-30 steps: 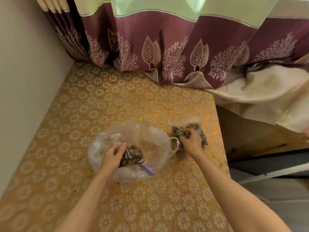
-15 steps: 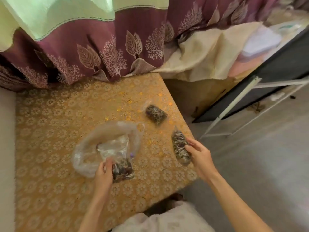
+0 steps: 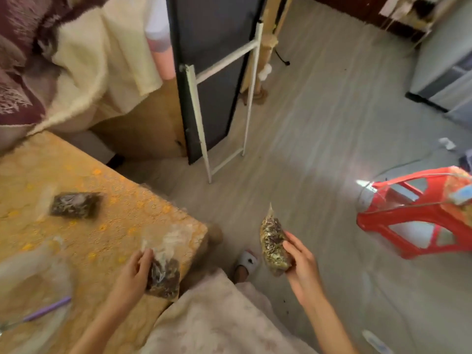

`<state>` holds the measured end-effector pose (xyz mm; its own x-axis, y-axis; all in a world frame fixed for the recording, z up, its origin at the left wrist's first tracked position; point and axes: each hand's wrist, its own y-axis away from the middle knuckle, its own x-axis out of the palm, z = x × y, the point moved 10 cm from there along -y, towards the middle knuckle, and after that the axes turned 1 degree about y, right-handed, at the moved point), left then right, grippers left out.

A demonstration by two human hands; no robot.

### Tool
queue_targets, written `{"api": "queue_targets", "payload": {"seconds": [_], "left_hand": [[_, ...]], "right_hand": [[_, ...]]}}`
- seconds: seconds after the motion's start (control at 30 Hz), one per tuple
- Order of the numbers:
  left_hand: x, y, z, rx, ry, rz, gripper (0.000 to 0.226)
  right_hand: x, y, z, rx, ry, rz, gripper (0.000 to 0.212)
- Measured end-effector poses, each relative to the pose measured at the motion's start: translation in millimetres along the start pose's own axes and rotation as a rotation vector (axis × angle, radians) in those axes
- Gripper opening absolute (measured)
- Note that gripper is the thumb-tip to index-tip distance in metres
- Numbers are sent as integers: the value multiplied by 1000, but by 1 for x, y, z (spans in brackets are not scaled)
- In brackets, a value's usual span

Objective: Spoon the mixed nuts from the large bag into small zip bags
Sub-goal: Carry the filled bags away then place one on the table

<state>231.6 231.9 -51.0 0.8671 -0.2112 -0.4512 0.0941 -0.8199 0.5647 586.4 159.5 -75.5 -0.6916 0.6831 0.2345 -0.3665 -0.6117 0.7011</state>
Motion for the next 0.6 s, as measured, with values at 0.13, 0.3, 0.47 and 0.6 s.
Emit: {"api": "queue_targets", "payload": {"seconds": [0.13, 0.3, 0.47, 0.6], "left_hand": [[82, -29, -84, 190, -137, 163, 24], [170, -40, -191, 346, -159, 155, 30], [232, -41, -255, 358, -62, 190, 34], [268, -53, -289, 374, -76, 227, 35]], "right_hand": [[-63, -20, 54, -69, -106, -91, 33], [-124, -39, 119, -145, -187, -162, 30], [-164, -58, 158, -184, -320, -228, 32], [-186, -80, 179, -201, -377, -272, 30]]}}
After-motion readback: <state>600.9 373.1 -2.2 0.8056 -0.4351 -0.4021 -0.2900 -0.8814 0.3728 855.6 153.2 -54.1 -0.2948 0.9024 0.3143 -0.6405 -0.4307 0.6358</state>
